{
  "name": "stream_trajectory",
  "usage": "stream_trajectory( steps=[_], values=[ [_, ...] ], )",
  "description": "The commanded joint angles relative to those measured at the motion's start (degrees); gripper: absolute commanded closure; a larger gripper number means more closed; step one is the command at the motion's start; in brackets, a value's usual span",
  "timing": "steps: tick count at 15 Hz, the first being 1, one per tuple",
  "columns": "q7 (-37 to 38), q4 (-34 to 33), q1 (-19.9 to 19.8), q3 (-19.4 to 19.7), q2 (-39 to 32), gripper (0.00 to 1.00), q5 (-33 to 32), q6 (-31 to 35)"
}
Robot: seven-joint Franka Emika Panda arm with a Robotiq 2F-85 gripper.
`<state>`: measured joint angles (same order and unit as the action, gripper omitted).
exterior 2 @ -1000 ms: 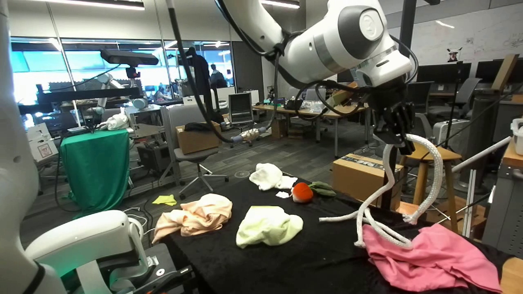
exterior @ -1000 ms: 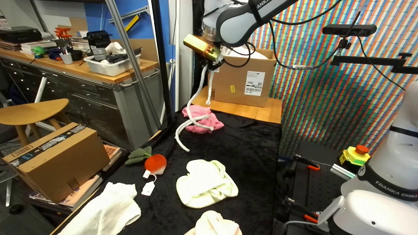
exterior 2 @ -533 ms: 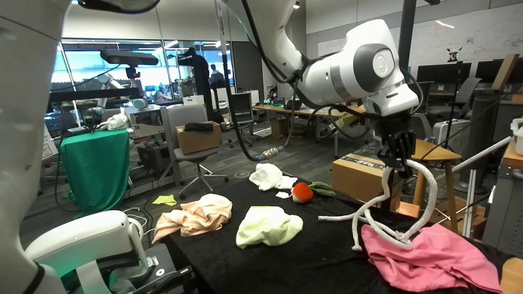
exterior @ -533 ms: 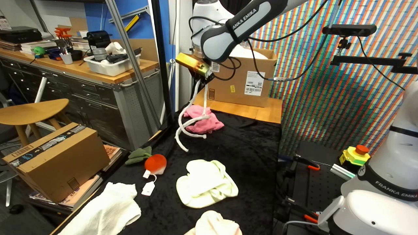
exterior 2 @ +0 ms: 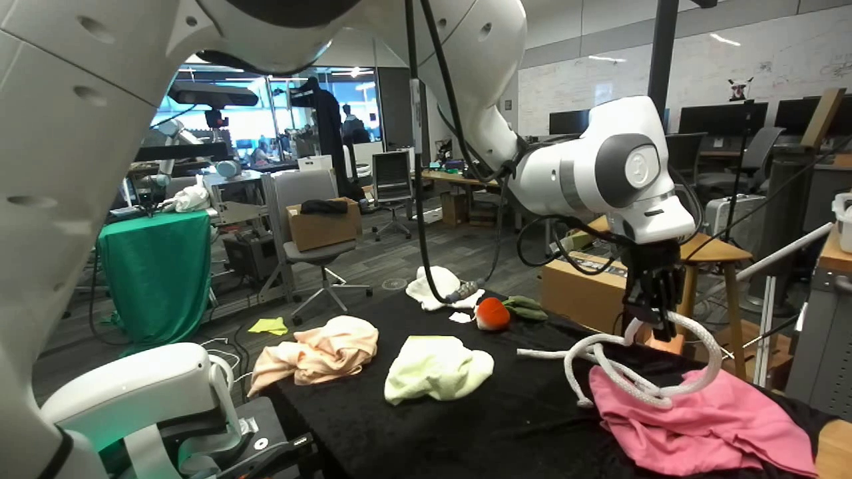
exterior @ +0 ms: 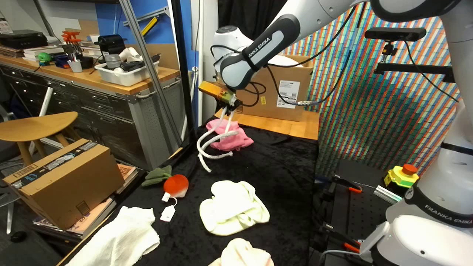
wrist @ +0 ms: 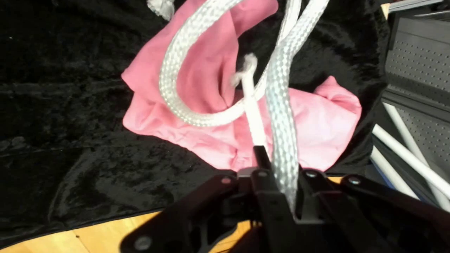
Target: One by one, move every item on the table to the right back of the table.
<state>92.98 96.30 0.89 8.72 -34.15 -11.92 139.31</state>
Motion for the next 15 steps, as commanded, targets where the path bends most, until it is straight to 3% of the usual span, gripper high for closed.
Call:
stream_trajectory(
  steps=[1,6,8,9,15],
  values=[
    [-0.4,-3.1,0.1,1.9,-3.2,0.86,2.4,-2.8],
    [0.1,-2.5,-1.1,3.1,-5.2,0.87,5.7,-3.7],
    [0.1,-2.2,-1.1,3.3,-5.5,0.62,6.4,-3.8],
    [0.1,-2.1,-1.1,3.4,-5.6,0.59,6.5,-3.7],
    [0.1,0.8,1.7,3.9,-1.9,0.12,4.2,-3.7]
  ],
)
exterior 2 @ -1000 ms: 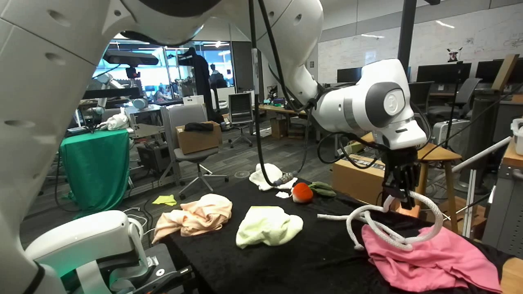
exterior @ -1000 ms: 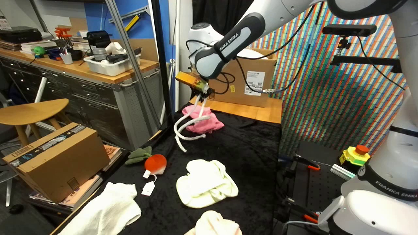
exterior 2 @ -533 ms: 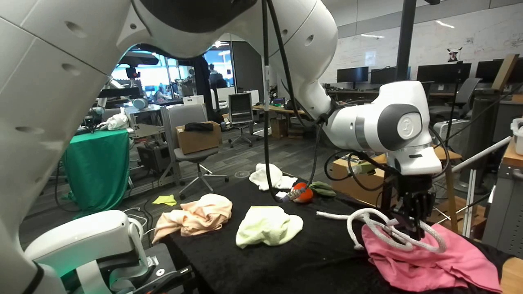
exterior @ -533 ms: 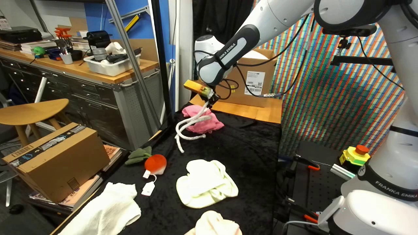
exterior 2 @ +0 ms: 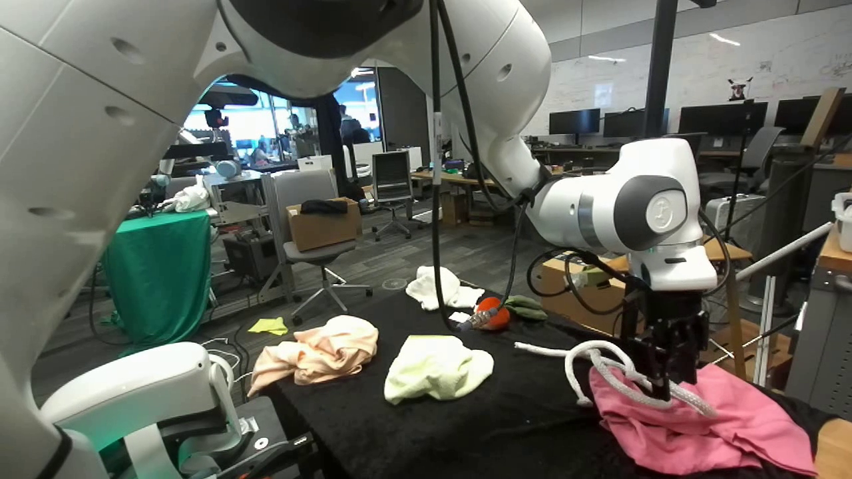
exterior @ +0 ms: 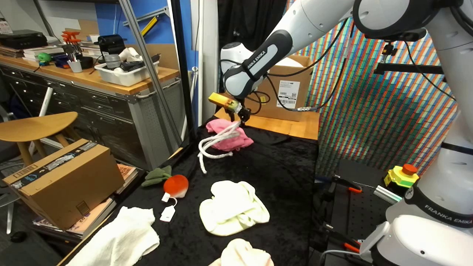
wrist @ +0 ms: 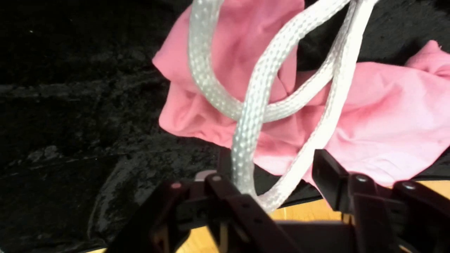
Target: One by one, move every item on the table to the right back of the table.
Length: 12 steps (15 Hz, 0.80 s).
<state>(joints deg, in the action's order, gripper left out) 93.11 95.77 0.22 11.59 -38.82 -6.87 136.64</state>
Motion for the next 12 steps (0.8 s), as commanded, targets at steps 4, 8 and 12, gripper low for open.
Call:
stream_trajectory(
  steps=[4,8,12],
  values=[
    [-2.4,3.6,6.1,0.2,7.7,0.00,-4.8,-3.1],
    [-6.6,4.4,10.0,-2.8,12.5,0.00,-8.7,-4.6],
    [-12.5,1.6,12.9,-7.6,13.6,0.00,-9.4,-6.3]
  ],
)
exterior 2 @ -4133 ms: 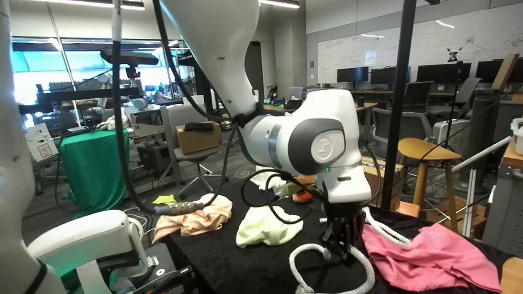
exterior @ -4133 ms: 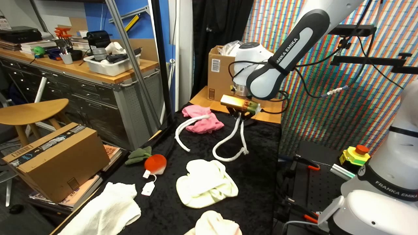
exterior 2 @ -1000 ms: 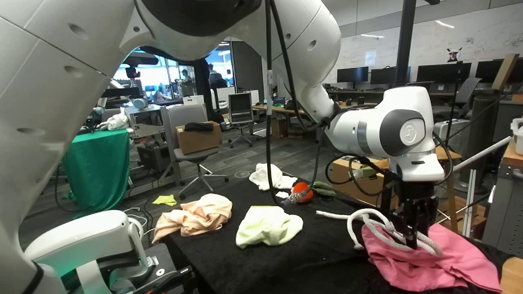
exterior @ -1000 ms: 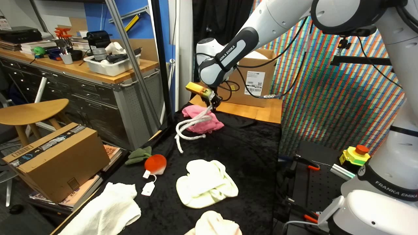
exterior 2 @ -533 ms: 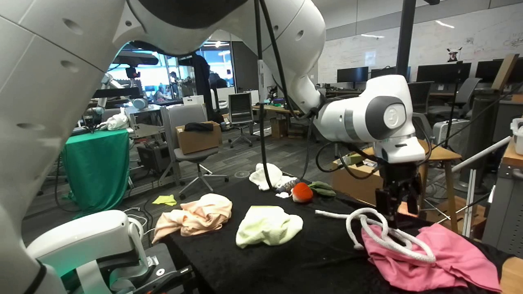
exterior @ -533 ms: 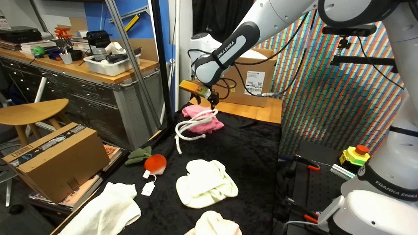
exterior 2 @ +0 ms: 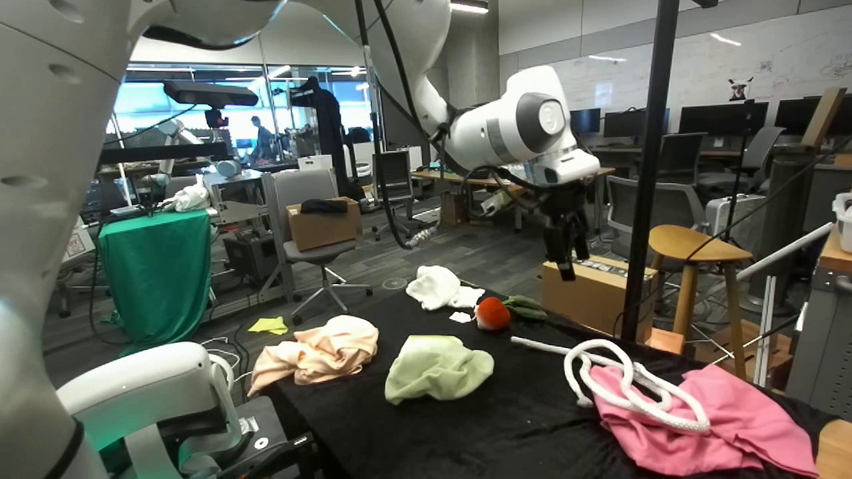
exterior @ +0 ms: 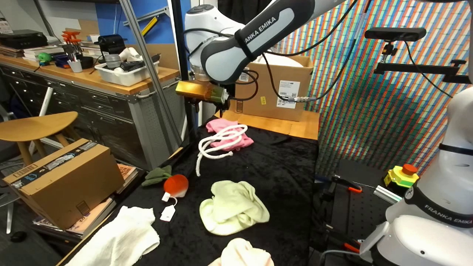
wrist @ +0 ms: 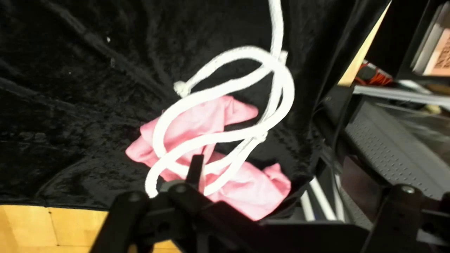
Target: One by one, move every item on the table to the right back of the table.
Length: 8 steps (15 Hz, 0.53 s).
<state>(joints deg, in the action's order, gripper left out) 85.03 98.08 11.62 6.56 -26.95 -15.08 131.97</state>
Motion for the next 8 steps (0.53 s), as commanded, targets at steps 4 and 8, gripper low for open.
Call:
stream_trajectory(
  steps=[4,8],
  values=[
    [-13.5,-5.5,2.9,-7.2,-1.1,0.00,0.8,-2.2],
    [-25.4,-10.0,3.0,-10.2,-5.9,0.00,3.0,-2.3]
  ],
)
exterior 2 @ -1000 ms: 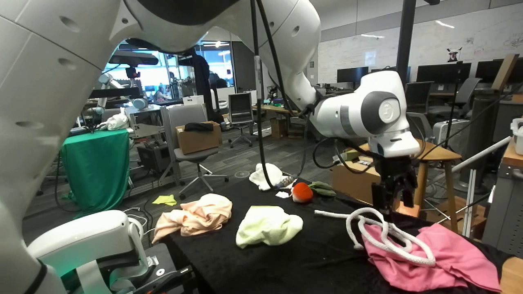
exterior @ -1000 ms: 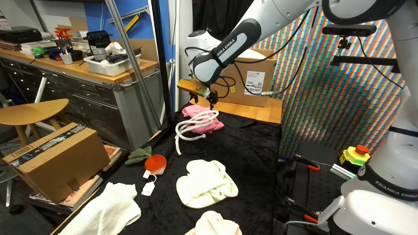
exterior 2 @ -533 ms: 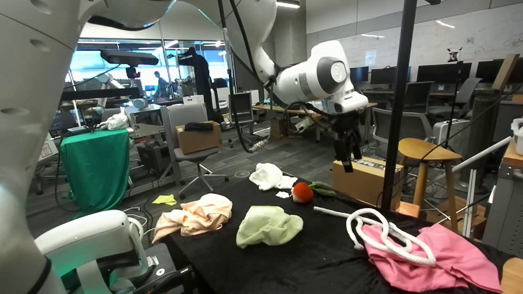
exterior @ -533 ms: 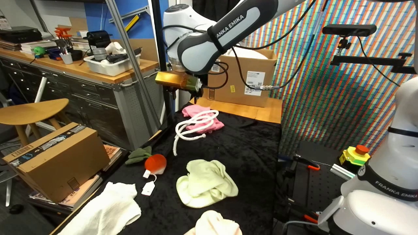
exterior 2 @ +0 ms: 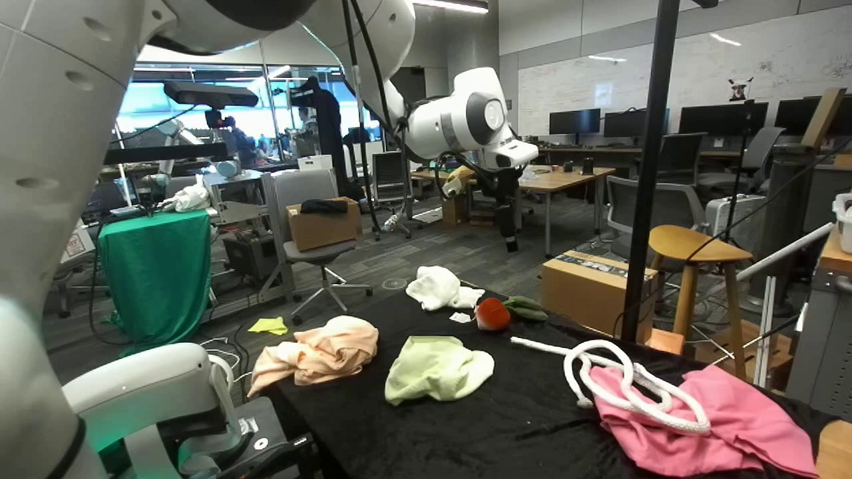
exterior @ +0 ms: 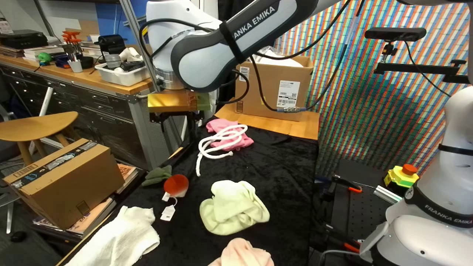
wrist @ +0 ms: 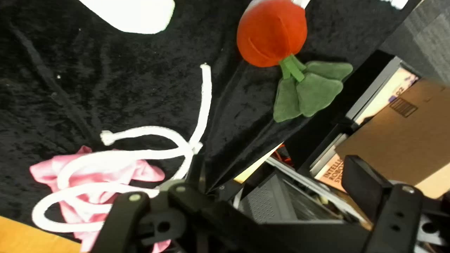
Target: One by one, move every item on the table to the right back of the table.
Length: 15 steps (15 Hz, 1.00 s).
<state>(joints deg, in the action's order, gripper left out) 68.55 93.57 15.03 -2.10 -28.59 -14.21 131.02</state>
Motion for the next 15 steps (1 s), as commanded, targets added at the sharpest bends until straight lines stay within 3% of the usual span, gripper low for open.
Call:
stream_trajectory(
  steps=[1,10,15],
  values=[
    [-12.2,-6.4,-0.5,-2.0,-5.5,0.00,2.7,-1.5],
    [-41.5,-15.9,0.4,-1.7,-17.0,0.00,4.5,-5.5],
    [-49.7,-21.6,1.1,-2.0,-22.8,0.00,5.8,-10.1]
  ],
)
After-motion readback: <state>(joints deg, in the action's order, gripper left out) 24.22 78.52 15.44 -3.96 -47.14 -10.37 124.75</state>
